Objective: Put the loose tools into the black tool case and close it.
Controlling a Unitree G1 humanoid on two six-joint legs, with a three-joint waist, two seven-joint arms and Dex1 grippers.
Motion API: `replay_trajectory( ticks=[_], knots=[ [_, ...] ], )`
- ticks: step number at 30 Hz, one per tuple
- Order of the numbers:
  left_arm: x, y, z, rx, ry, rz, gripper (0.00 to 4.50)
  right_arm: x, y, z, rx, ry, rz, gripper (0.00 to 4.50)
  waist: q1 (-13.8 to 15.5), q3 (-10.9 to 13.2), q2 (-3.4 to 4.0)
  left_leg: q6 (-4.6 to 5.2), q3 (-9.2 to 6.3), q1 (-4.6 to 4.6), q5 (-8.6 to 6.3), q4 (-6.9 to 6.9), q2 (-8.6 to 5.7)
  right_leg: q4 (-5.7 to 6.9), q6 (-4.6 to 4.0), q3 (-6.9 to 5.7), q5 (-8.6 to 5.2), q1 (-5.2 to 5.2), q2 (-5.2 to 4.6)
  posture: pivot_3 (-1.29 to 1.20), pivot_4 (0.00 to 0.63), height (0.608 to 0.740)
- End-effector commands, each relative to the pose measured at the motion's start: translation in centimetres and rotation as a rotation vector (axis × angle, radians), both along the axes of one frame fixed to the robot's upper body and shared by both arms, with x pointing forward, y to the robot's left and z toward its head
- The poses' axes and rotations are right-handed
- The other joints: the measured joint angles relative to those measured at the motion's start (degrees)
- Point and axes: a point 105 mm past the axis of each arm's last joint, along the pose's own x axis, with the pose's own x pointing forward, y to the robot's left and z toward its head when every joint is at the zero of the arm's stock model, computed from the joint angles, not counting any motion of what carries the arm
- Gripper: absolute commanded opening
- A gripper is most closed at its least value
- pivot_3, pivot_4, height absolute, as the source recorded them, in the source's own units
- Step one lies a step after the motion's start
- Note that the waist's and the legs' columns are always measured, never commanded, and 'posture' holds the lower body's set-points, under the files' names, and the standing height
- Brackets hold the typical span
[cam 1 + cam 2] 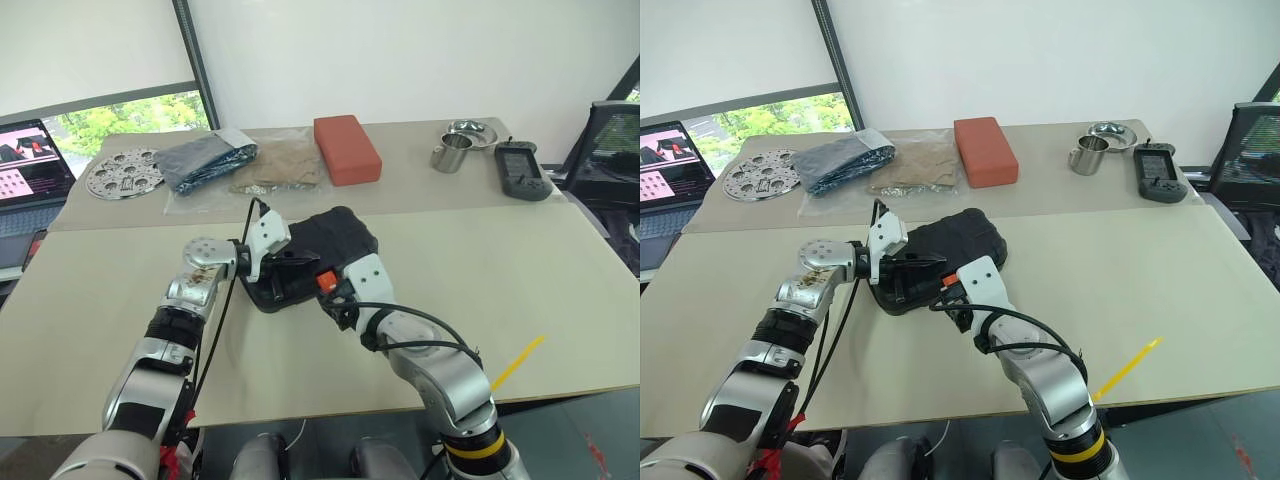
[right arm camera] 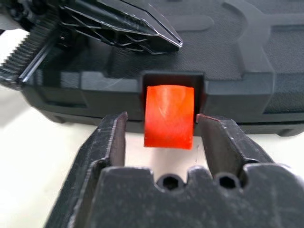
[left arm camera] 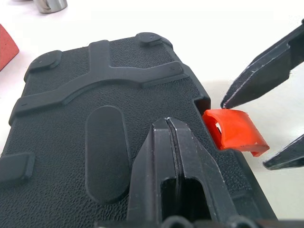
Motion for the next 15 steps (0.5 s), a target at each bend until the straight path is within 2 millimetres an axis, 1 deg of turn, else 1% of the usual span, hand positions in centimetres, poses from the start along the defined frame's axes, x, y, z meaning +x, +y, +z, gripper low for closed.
replay_trajectory(
  ticks=[1, 3, 4, 6, 9, 10, 15],
  knots=[
    [-0.7, 0.6, -3.2, 0.047, 0.105, 0.023, 0.0, -0.7, -0.6, 1.9, 0.027, -0.042, 0.014, 2.66, -0.01, -0.02, 0.0, 0.0, 0.0, 0.01, 0.0, 0.0, 0.0, 0.0, 0.0, 0.0, 0.0, 0.01, 0.0, 0.0, 0.15, 0.74],
    [-0.6, 0.6, -3.2, 0.043, 0.105, 0.027, 0.0, -0.9, -0.6, 2.4, 0.032, -0.048, 0.021, 2.16, 0.0, -0.03, 0.01, 0.0, -0.01, 0.03, 0.0, -0.02, 0.0, 0.0, 0.0, 0.0, 0.0, 0.02, 0.01, 0.0, 0.15, 0.74],
    [-0.6, 0.6, -3.2, 0.042, 0.105, 0.028, 0.0, -0.9, -0.6, 2.5, 0.033, -0.049, 0.023, 1.98, -0.01, -0.05, 0.0, 0.0, -0.01, 0.03, 0.0, -0.02, 0.0, 0.0, 0.0, 0.0, 0.0, 0.02, 0.01, 0.0, 0.15, 0.74],
    [-0.6, 0.5, -3.2, 0.04, 0.105, 0.03, 0.0, -0.8, -0.6, 2.2, 0.026, -0.04, 0.019, 1.23, 0.01, -0.07, 0.0, 0.0, -0.01, 0.03, 0.0, -0.02, 0.0, 0.0, 0.0, 0.0, 0.0, 0.02, 0.01, 0.0, 0.15, 0.74],
    [-0.6, 0.4, -3.3, 0.037, 0.104, 0.033, 0.0, -0.7, -0.5, 1.6, 0.015, -0.028, 0.014, 0.29, 0.07, -0.09, -0.01, 0.01, -0.01, 0.03, -0.01, -0.01, -0.01, -0.01, 0.0, 0.0, 0.0, 0.03, 0.0, 0.0, 0.15, 0.74],
    [-0.6, 0.4, -3.2, 0.037, 0.104, 0.034, 0.0, -0.7, -0.4, 1.6, 0.016, -0.027, 0.014, 0.06, 0.09, -0.11, -0.02, 0.01, -0.01, 0.03, -0.01, -0.01, -0.02, -0.01, 0.0, 0.0, 0.0, 0.03, -0.01, 0.0, 0.15, 0.74],
    [-0.6, 0.6, -3.3, 0.036, 0.106, 0.041, 0.0, -0.8, -0.3, 0.9, 0.005, -0.005, 0.017, 0.06, 0.07, -0.15, -0.01, 0.01, -0.01, 0.03, -0.01, -0.02, -0.01, -0.01, 0.0, 0.0, 0.0, 0.03, -0.01, 0.0, 0.15, 0.74]
  ],
)
